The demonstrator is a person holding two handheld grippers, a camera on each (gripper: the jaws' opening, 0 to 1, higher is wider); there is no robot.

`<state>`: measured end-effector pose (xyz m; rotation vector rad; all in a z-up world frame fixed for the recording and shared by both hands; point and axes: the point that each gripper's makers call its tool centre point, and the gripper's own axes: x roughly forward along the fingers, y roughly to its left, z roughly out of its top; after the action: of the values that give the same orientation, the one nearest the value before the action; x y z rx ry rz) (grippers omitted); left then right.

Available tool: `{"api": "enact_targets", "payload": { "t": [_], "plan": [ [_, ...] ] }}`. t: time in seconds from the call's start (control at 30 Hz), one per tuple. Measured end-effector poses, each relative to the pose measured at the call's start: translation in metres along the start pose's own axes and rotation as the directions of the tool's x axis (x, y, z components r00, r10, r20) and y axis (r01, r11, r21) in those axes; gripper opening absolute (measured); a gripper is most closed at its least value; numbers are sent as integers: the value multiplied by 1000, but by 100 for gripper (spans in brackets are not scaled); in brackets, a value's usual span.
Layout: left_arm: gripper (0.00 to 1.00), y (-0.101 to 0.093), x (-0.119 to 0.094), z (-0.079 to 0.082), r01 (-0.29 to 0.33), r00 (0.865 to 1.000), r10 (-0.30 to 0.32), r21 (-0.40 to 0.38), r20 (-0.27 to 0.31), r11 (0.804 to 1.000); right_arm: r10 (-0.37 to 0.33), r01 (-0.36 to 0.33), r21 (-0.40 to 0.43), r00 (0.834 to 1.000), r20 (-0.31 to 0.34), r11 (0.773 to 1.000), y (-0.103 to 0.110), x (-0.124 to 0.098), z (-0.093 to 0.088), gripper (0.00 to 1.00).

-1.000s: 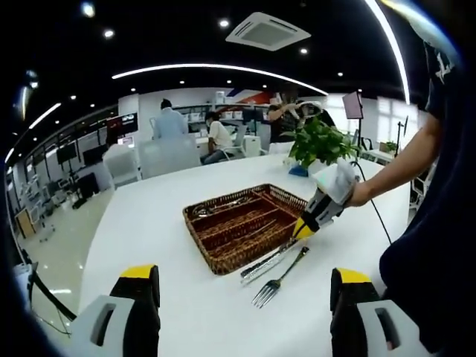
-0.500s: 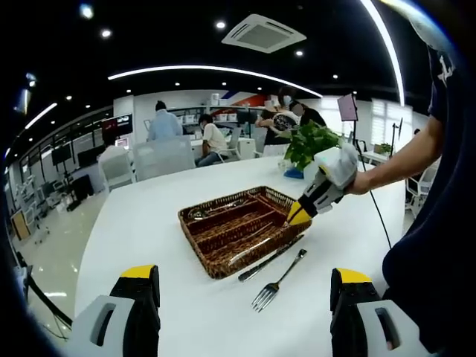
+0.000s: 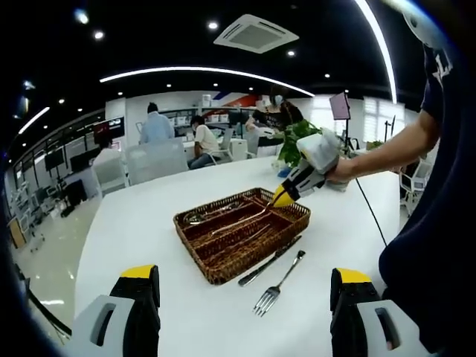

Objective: Arrange the knives, forks, and spoons in their matching storage slots by inserting each utensil handle-first until every utensil is classified and aligned in the correct compartment

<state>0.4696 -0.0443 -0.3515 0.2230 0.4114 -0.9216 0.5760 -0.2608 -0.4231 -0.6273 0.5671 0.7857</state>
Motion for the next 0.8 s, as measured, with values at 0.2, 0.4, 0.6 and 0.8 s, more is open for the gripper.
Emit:
{"api": "enact_targets", "payload": {
  "t": [0.2,0.4,0.6,0.8],
  "plan": [
    [100,1,7,0,14,1000,-14,-1,-5,1000,-14,14,23,1000,-10,1000,-23,8,-3,0],
    [100,6,13,0,17,1000,-16,21,-21,1000,-25,26,36,999,-21,999,-45,17,-10,0],
    [100,10,19,5,19,1000,-19,9,-10,1000,-22,23,72,1000,-17,997,-53,30,-16,0],
    [100,11,25,10,36,999,-36,12,-24,999,8,-5,68,999,-39,998,-59,45,-20,0]
  ]
}}
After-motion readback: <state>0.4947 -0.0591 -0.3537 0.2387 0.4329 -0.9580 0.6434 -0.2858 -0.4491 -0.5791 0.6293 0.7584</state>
